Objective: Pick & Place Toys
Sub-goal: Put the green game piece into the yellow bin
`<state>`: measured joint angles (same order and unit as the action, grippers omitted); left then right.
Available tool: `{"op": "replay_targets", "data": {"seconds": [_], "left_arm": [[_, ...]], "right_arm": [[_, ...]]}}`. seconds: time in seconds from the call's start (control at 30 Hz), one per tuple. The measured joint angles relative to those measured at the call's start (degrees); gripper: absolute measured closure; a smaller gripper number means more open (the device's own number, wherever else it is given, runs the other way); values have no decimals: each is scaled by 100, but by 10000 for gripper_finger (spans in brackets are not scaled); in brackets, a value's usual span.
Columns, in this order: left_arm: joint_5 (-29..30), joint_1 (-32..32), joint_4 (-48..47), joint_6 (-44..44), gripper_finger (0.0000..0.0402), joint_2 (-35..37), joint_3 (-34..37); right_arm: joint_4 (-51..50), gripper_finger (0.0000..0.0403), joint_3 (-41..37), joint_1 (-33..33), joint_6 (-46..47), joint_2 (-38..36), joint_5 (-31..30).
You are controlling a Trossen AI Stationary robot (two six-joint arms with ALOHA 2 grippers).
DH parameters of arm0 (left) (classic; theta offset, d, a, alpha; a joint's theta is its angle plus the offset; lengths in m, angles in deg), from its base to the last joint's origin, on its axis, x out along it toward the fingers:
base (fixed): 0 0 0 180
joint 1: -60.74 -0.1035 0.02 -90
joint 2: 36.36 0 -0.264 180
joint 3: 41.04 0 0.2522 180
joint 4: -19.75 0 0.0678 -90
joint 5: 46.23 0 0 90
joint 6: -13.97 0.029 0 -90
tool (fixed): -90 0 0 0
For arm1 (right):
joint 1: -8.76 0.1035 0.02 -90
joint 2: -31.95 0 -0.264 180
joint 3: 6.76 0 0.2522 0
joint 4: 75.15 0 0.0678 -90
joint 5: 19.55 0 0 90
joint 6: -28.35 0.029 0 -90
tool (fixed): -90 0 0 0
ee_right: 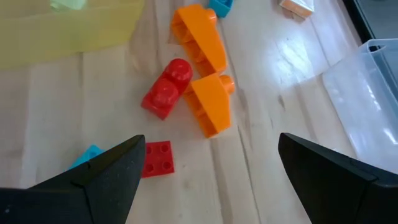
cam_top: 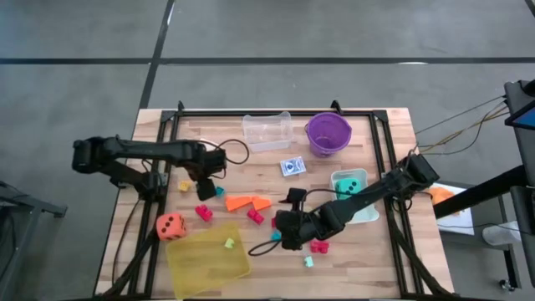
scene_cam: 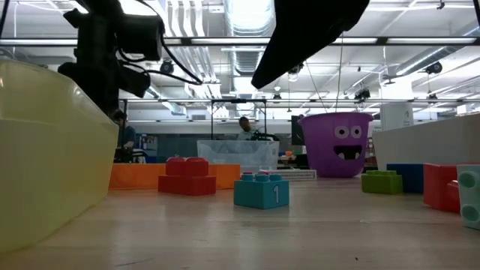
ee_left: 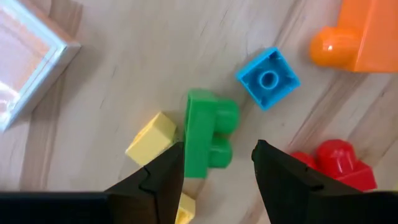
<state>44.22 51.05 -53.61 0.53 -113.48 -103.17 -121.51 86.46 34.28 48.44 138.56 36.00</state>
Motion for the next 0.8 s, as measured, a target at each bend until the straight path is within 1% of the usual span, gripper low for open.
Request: {"op": "replay_targets", "data": {"seconds": [0.33, 0.6, 0.8], "left_arm": [[5, 11, 270, 152, 212, -434, 5], [20, 31, 285, 875, 212, -979, 5], [172, 31, 288, 1042, 212, -1230, 6]], "right_arm": [[-10, 39, 0, -31, -102, 0, 32], [-17, 39, 0, -31, -104, 0, 42], [-13, 39, 0, -31, -104, 0, 42]]}}
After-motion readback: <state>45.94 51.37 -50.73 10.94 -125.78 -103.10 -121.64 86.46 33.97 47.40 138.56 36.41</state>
